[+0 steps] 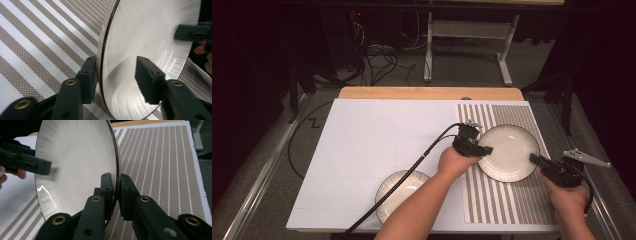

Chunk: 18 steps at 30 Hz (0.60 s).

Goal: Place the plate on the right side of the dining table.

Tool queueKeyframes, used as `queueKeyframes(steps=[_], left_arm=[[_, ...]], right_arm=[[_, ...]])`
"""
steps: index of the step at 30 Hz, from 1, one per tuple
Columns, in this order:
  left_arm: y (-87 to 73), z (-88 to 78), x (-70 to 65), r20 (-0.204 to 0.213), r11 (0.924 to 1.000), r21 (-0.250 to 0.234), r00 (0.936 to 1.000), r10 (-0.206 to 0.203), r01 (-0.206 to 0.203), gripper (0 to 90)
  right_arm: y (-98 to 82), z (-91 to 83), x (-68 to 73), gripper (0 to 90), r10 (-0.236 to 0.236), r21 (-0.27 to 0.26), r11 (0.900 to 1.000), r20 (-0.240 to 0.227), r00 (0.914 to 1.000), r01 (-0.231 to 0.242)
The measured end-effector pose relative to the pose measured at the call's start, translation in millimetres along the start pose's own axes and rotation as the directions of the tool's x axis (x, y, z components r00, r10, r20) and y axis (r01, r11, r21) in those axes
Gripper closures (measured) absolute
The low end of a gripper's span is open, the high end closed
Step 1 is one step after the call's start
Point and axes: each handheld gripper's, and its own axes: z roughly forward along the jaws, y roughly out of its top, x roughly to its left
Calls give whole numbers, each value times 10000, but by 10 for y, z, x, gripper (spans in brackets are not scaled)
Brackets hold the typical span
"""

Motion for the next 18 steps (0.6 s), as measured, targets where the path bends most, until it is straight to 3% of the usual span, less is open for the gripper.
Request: queueKeyframes(steps=[5,18], left_arm=[[17,-120,-12,-283,9993,-155,9990,349,-354,434],[-112,-612,-93,-430,9915,-891,9949,917,-952,347]], right_arm=[[-49,11,-60,850,317,-2,9995,-23,9995,-317],[10,64,-55,838,150,349,9993,213,9997,-158]])
